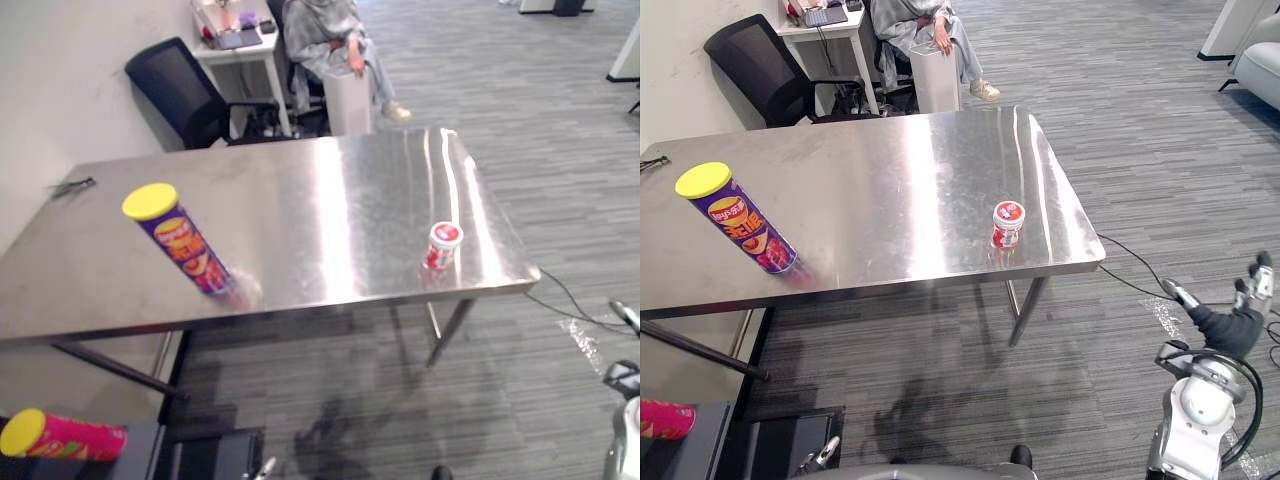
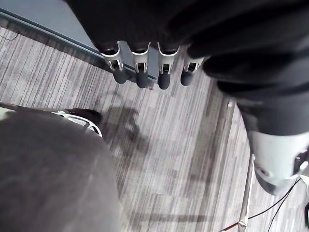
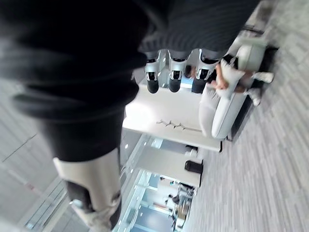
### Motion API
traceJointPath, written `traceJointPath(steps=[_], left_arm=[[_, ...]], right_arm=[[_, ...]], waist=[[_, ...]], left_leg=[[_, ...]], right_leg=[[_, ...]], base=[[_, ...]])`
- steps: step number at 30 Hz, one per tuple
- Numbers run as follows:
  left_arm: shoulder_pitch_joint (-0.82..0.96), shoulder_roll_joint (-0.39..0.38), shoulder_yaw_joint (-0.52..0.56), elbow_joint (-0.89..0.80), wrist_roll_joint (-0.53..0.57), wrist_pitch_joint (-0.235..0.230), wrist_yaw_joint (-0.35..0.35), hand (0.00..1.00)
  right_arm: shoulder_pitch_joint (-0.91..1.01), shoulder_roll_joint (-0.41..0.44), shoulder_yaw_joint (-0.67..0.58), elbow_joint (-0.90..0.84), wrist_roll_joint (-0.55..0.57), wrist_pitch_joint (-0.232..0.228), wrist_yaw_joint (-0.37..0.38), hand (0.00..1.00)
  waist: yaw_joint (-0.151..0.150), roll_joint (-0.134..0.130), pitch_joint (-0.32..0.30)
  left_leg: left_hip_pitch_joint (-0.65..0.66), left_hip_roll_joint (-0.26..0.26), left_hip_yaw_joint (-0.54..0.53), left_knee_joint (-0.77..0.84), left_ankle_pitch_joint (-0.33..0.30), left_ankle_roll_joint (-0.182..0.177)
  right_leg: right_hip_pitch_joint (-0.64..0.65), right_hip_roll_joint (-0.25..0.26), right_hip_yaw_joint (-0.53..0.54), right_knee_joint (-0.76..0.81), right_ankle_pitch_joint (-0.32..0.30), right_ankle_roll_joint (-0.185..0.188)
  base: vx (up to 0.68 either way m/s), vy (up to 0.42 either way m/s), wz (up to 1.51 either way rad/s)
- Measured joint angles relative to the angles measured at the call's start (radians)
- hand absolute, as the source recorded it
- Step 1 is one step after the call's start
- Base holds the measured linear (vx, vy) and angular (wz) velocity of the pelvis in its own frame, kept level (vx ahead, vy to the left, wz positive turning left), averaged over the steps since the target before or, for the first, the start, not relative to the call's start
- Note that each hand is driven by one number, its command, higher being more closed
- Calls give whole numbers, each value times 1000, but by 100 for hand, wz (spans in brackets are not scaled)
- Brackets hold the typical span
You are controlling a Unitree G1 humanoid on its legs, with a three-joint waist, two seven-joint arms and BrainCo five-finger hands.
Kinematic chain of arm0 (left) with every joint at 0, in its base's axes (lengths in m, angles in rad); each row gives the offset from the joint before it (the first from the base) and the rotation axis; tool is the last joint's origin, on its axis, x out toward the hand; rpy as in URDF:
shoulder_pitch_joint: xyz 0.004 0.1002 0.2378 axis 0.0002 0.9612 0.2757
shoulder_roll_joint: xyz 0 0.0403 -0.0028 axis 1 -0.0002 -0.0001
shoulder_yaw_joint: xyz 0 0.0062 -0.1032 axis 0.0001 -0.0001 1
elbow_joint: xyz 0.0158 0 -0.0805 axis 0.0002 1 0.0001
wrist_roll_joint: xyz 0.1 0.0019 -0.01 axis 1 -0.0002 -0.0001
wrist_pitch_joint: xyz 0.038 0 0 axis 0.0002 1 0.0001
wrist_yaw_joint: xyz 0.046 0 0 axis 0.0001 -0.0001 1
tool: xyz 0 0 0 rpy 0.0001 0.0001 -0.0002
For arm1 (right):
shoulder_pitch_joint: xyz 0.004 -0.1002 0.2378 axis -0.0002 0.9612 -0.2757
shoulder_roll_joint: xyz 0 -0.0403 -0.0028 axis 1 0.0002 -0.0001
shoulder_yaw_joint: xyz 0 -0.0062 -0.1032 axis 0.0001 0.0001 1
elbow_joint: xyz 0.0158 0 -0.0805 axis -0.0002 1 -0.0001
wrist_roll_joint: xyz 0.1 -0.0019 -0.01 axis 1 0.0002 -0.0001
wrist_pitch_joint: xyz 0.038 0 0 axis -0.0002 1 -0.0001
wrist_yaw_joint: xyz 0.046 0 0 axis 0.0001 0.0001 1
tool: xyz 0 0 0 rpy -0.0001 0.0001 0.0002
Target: Put the gum and the chips on the shelf.
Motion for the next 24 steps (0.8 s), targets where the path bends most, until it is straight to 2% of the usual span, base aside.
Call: traceJointPath(steps=[4,9,20,24], left_arm=[[1,12,-1,-2,0,0,-9,0],[1,17,-11,-2,0,-1,-11,0],[0,28,-61,-3,-1,-7,-8,0],[-5,29,-75,-5,-1,-8,-5,0]], right_arm=[[14,-35,82,-39,15,-18,99,0],[12,-54,183,-63,59,-31,163,0],[-56,-92,358,-41,69,-31,186,0],[-120,-95,401,28,69,-26,179,0]], waist=[[2,-9,-8],[4,-13,-8],[9,-8,-6],[29,-5,4]], left_leg=[[-1,-1,-2,4,0,0],[-1,-1,-4,4,-2,-1],[-12,-2,-32,4,1,2],[-19,-2,-46,4,2,3]], right_leg=[[1,0,0,0,3,1],[1,0,0,0,3,1],[2,0,-22,3,-1,-5],[4,0,-35,3,-3,-8]], base=[[20,-3,2],[0,0,0],[-7,-9,5],[10,-14,10]])
